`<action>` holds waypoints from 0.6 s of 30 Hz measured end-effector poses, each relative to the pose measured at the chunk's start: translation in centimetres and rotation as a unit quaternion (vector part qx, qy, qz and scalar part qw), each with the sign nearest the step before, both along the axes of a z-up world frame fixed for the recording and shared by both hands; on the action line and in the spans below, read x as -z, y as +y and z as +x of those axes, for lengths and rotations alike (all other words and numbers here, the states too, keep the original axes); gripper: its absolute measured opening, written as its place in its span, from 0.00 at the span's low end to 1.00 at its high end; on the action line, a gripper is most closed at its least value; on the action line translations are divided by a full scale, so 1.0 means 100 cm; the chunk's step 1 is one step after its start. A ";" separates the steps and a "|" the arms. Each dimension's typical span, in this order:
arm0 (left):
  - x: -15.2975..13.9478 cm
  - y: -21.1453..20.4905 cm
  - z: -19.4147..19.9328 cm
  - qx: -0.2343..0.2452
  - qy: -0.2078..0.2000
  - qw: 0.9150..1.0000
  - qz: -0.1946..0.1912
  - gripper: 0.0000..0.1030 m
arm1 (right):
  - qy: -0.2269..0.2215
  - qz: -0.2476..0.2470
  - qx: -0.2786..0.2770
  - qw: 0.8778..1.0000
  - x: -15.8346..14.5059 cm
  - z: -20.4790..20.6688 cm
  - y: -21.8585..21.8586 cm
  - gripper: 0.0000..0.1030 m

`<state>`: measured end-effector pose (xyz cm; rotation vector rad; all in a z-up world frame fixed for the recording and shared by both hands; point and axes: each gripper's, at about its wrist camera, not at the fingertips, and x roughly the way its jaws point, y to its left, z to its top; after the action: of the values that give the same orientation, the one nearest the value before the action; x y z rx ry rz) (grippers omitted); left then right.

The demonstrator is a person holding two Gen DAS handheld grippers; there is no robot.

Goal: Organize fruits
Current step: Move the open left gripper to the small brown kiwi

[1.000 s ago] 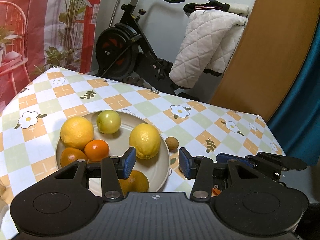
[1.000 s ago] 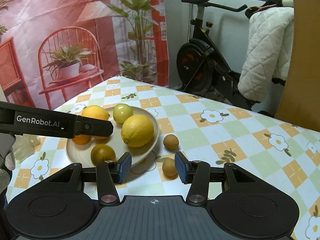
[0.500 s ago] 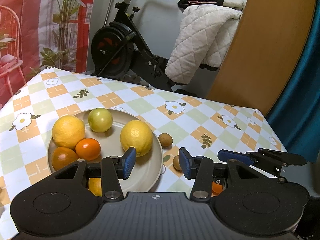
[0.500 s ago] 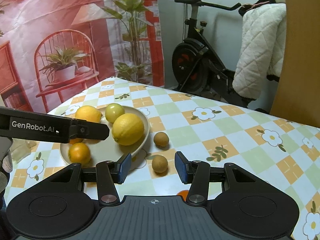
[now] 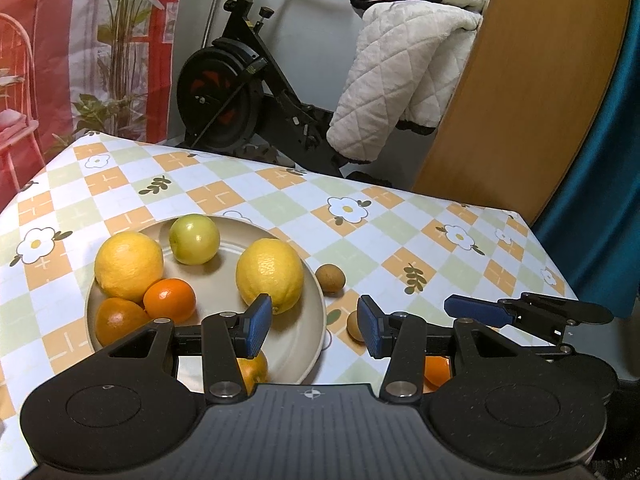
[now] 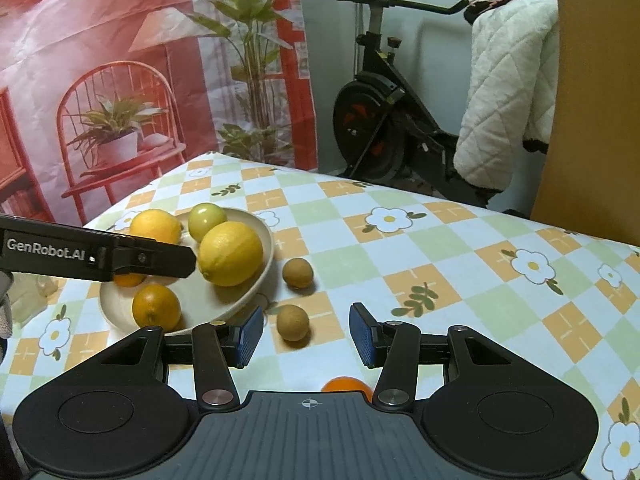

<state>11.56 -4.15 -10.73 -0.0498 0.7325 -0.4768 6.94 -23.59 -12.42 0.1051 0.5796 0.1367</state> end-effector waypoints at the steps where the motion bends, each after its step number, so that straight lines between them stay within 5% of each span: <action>1: 0.001 -0.001 0.001 0.001 0.001 1.000 0.000 0.48 | 0.001 0.000 0.000 1.000 0.001 0.001 -0.001 0.43; 18: 0.004 -0.005 0.015 0.017 0.003 1.000 0.001 0.47 | 0.013 -0.026 -0.034 0.999 0.012 0.024 0.004 0.38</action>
<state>13.02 -4.70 -11.11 -0.0373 0.7411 -0.5092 9.29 -23.20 -13.63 0.0377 0.6131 0.1857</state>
